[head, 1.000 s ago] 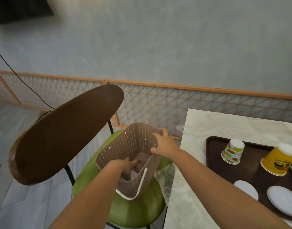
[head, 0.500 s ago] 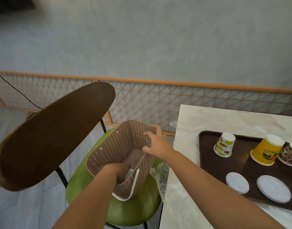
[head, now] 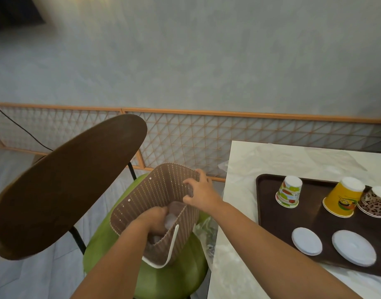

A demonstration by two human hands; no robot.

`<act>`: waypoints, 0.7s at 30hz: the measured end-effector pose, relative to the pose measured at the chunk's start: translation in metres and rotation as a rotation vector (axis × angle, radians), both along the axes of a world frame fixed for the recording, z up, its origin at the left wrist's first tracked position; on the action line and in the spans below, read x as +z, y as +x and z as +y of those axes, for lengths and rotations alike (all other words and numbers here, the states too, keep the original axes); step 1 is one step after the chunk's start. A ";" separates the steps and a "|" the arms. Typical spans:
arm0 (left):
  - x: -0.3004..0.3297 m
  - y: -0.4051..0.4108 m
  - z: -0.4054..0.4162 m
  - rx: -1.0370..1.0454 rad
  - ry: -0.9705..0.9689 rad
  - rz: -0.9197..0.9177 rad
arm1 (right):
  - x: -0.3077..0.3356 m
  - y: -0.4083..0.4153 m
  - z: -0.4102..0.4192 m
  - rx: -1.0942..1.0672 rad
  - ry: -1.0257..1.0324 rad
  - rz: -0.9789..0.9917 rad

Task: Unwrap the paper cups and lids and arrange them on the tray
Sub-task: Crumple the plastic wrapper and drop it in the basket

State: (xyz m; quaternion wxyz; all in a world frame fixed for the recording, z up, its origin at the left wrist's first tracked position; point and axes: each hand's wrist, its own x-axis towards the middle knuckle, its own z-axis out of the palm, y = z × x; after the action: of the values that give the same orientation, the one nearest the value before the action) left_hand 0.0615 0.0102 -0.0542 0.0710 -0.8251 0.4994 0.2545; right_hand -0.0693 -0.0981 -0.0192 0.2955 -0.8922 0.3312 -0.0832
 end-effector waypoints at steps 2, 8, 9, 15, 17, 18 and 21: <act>0.003 0.001 0.000 0.011 -0.089 0.003 | 0.001 0.001 0.000 0.001 -0.004 -0.003; 0.008 0.007 -0.001 0.091 -0.300 -0.054 | 0.001 0.002 -0.001 -0.007 0.015 0.013; 0.007 0.006 0.001 0.070 -0.255 -0.084 | 0.001 0.002 0.000 -0.004 0.016 0.015; -0.005 0.005 0.001 0.063 0.015 0.088 | 0.004 0.004 0.004 0.009 -0.009 0.018; -0.001 0.007 -0.001 0.116 0.095 0.083 | 0.004 0.004 0.001 0.001 0.000 -0.007; 0.000 0.011 -0.003 0.127 0.144 0.067 | 0.004 0.003 0.000 -0.002 0.007 -0.016; 0.002 0.021 -0.011 0.233 0.288 0.198 | 0.000 -0.002 -0.003 -0.019 0.036 -0.048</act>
State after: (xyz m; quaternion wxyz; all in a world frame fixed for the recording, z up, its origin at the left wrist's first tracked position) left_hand 0.0828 -0.0004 -0.0523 0.1090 -0.8296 0.3636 0.4095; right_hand -0.0711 -0.1014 -0.0195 0.3185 -0.8813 0.3340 -0.1017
